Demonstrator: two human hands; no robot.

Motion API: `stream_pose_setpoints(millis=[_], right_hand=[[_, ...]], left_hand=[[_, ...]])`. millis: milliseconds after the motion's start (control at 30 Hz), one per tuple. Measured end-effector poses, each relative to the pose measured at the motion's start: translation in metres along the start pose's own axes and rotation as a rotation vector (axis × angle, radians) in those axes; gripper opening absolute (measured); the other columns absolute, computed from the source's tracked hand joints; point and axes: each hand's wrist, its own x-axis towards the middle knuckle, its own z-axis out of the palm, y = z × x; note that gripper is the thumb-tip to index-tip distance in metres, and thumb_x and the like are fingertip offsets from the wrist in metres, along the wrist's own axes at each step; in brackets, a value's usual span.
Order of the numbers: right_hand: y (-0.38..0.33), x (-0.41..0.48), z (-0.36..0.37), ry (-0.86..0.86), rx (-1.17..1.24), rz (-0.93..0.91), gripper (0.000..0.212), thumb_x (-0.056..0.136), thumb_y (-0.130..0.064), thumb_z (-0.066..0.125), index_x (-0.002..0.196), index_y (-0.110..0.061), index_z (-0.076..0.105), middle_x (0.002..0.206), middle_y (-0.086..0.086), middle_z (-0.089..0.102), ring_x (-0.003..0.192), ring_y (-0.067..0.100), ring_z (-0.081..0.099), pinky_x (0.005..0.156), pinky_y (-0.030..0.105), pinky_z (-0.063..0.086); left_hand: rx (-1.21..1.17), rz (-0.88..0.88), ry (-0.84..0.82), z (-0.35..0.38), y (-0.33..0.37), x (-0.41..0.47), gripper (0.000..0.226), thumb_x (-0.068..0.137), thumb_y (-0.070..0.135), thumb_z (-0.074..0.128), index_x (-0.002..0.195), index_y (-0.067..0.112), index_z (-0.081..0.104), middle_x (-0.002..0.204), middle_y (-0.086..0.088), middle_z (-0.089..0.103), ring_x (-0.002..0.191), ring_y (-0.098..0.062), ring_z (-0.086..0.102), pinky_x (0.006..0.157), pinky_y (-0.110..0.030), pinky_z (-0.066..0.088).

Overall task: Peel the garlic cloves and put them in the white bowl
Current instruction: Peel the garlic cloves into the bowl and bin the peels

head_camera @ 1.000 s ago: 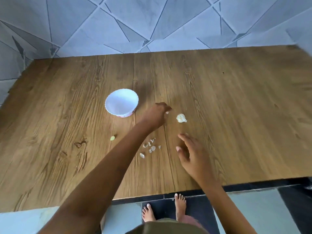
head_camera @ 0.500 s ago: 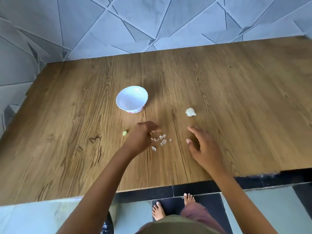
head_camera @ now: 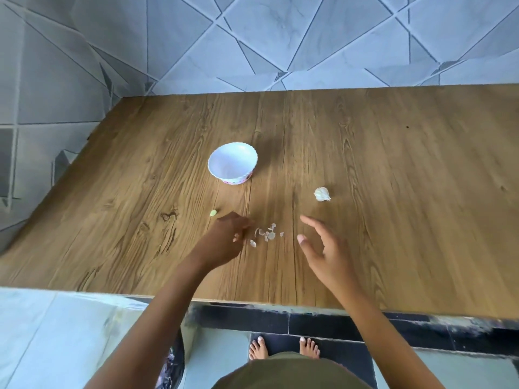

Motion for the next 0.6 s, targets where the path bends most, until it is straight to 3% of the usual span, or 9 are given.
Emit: stream_pose_setpoints(millis=[133,233,333,400,467,600], right_hand=[[0.005,0.002,-0.005,-0.033,0.058,0.032,0.037,0.091,-0.019,0.059,0.127,-0.014,0.055,0.125,-0.014,0.054,0.063,-0.026,0.045,0.064,-0.003,0.036],[0.004,0.006,-0.007,-0.071,0.106,0.065,0.037,0.092,-0.021,0.057,0.129,-0.016,0.053,0.125,-0.018,0.049,0.096,-0.034,0.038,0.084,-0.008,0.027],[0.004,0.008,-0.008,-0.104,0.162,0.105,0.036,0.093,-0.021,0.056,0.128,-0.017,0.053,0.128,-0.014,0.052,0.112,-0.02,0.042,0.093,-0.003,0.027],[0.004,0.01,-0.01,-0.111,0.207,0.13,0.036,0.093,-0.02,0.055,0.128,-0.016,0.053,0.131,-0.008,0.055,0.12,-0.002,0.048,0.102,0.011,0.033],[0.003,0.011,-0.011,-0.101,0.292,0.168,0.035,0.093,-0.018,0.056,0.127,-0.015,0.055,0.13,-0.005,0.057,0.12,0.003,0.051,0.105,0.02,0.037],[-0.003,0.016,-0.011,-0.051,0.608,0.345,0.027,0.093,-0.022,0.054,0.12,-0.023,0.06,0.121,-0.01,0.062,0.112,-0.002,0.056,0.098,0.022,0.043]], left_hand=[[-0.042,-0.041,0.019,0.01,0.016,0.0,0.035,0.078,-0.001,0.068,0.112,0.006,0.066,0.099,-0.011,0.063,0.086,-0.019,0.06,0.071,-0.012,0.041],[-0.063,-0.022,0.052,0.018,0.028,0.009,0.033,0.079,0.003,0.07,0.112,0.007,0.068,0.1,-0.012,0.064,0.086,-0.017,0.06,0.068,-0.009,0.038],[-0.039,0.013,0.022,0.021,0.037,0.017,0.027,0.082,0.008,0.068,0.11,0.009,0.069,0.102,-0.011,0.062,0.087,-0.017,0.06,0.072,-0.014,0.04],[0.006,0.037,0.004,0.023,0.042,0.022,0.022,0.084,0.007,0.066,0.105,0.01,0.071,0.103,-0.009,0.062,0.088,-0.018,0.061,0.077,-0.022,0.047],[0.071,0.073,0.007,0.026,0.044,0.023,0.019,0.086,0.004,0.063,0.1,0.01,0.073,0.102,-0.008,0.065,0.086,-0.019,0.063,0.078,-0.03,0.051],[0.268,0.152,0.031,0.037,0.041,0.021,0.022,0.091,0.003,0.053,0.1,0.01,0.072,0.101,-0.005,0.066,0.085,-0.021,0.065,0.071,-0.03,0.051]])
